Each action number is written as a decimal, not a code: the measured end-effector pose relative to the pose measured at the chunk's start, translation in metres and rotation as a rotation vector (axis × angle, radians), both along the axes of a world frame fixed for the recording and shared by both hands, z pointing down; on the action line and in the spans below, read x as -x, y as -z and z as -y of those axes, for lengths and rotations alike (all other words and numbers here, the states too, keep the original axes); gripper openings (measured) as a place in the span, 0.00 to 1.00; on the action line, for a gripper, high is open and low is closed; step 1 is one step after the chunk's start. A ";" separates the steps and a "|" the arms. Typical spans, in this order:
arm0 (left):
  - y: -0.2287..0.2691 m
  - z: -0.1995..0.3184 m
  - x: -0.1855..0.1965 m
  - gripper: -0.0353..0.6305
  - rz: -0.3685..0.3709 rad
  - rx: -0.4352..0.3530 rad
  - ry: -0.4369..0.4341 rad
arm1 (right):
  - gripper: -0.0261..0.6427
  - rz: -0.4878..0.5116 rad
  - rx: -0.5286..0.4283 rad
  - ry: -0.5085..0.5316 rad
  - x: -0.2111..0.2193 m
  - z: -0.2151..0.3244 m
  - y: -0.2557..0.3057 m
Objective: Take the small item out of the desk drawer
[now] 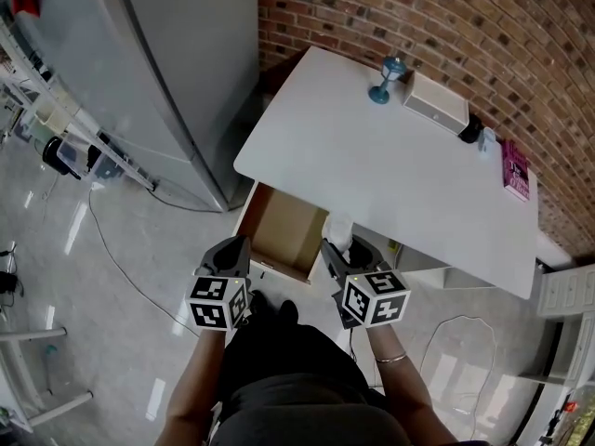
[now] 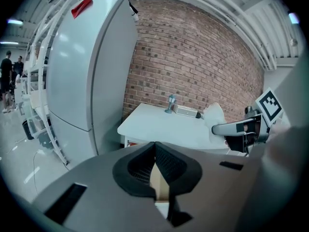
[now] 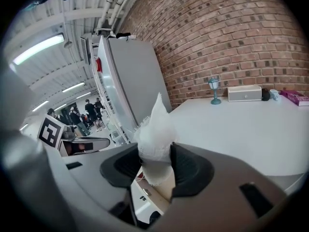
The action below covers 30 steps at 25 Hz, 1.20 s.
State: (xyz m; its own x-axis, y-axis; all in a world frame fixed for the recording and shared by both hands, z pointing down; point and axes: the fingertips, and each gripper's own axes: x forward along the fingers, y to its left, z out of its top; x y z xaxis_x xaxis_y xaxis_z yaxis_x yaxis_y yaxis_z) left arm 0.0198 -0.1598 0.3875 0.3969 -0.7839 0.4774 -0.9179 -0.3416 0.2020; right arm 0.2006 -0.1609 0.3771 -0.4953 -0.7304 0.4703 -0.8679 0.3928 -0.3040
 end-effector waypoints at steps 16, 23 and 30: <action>0.021 -0.007 -0.012 0.09 0.009 -0.057 0.005 | 0.30 0.035 -0.069 -0.052 -0.029 -0.003 0.016; 0.025 -0.008 -0.016 0.09 0.014 -0.066 -0.002 | 0.30 0.030 -0.070 -0.056 -0.031 -0.008 0.014; 0.025 -0.010 -0.022 0.09 0.020 -0.067 -0.004 | 0.30 0.034 -0.067 -0.046 -0.032 -0.009 0.013</action>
